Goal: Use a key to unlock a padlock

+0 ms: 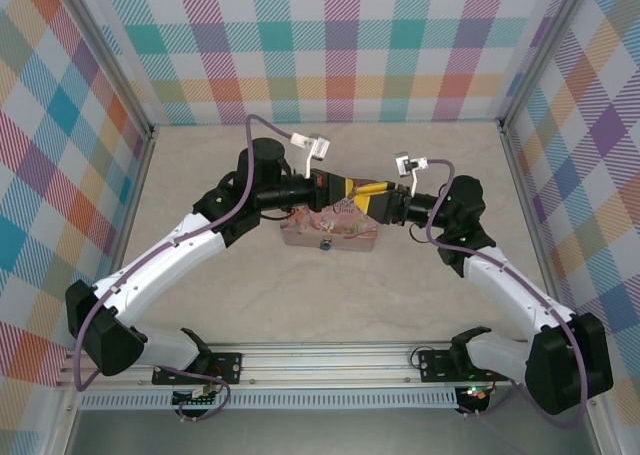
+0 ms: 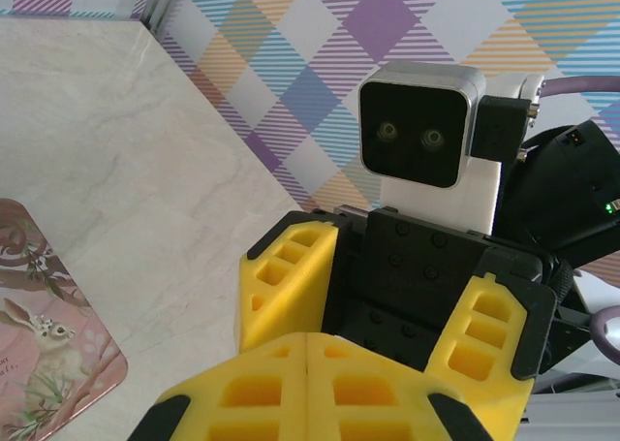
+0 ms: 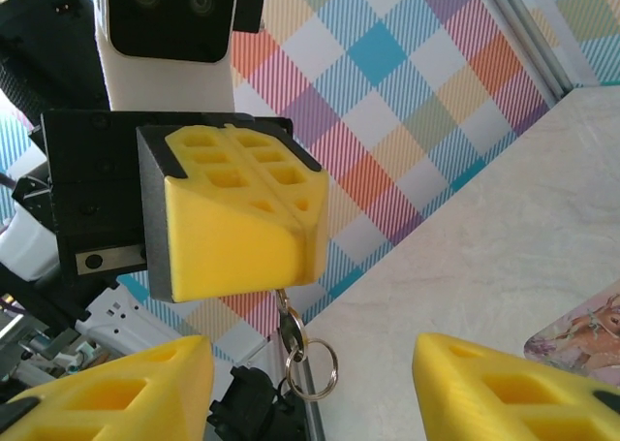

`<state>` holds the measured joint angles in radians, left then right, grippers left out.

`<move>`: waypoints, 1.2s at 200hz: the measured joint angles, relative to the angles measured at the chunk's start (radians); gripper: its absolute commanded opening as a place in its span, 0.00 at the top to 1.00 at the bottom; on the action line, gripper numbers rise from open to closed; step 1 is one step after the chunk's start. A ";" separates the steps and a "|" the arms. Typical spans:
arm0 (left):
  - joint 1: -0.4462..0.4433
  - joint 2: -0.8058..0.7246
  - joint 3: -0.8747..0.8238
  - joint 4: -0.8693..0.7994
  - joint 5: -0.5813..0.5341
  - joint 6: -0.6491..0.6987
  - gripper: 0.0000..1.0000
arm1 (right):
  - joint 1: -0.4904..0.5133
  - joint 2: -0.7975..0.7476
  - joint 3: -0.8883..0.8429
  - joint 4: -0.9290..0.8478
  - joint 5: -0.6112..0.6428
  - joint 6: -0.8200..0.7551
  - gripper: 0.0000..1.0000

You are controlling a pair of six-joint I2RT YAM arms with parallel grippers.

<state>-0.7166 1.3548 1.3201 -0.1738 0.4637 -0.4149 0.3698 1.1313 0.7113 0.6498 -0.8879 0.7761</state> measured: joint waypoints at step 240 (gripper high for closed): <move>0.034 -0.006 0.005 -0.027 -0.065 0.024 0.39 | 0.027 -0.042 0.016 -0.245 0.106 -0.093 0.97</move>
<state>-0.6830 1.3487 1.3247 -0.2005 0.3985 -0.3912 0.3973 1.0889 0.7273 0.4053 -0.7822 0.6834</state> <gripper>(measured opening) 0.552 0.060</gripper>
